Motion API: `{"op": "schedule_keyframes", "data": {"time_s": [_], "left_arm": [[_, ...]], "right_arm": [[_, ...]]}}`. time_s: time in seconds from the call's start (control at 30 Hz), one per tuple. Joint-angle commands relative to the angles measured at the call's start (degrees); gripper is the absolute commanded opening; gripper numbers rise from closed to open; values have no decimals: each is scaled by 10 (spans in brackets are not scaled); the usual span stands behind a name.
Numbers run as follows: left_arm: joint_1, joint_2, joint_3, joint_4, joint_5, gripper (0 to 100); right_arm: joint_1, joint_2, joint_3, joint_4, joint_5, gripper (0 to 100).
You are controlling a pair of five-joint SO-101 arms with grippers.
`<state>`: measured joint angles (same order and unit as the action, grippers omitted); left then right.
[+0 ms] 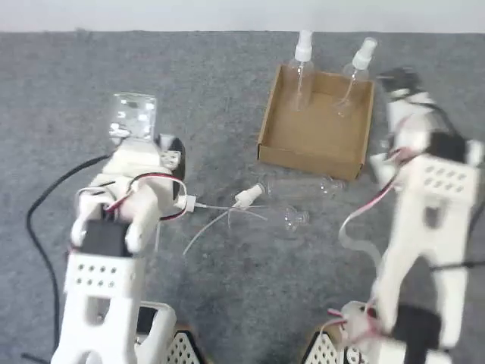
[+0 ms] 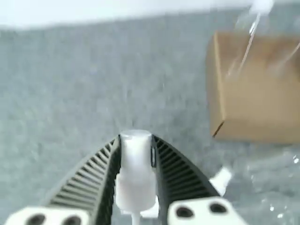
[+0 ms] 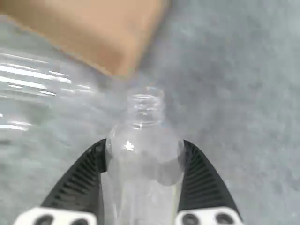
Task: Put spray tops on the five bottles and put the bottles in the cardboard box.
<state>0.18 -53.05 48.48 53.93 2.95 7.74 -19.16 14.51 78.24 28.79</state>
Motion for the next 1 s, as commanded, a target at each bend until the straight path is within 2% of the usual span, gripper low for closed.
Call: {"op": "schedule_keyframes", "data": {"time_s": [0.0, 0.2, 0.27, 0.37, 0.53, 0.67, 0.8, 0.97], "left_arm": [[0, -47, -116, 62, 4, 13], [0, -49, -231, 98, 5, 13], [-3, -49, -263, 96, 8, 12], [-30, -48, -313, 96, 51, 12], [-76, -51, -352, 89, 128, 12], [-79, -50, -342, 51, 187, 12], [-76, -48, -316, -2, 221, 12], [-76, -50, -258, -49, 230, 12]], "right_arm": [[-126, -148, 70, -48, -62, 6], [-336, -259, 197, -123, -142, 6], [-393, -265, 232, -160, -159, 6], [-455, -265, 276, -222, -169, 6], [-493, -272, 315, -290, -137, 9], [-526, -272, 326, -329, -121, 7], [-571, -272, 364, -404, -155, 6], [-587, -287, 444, -530, -176, 6]]}}
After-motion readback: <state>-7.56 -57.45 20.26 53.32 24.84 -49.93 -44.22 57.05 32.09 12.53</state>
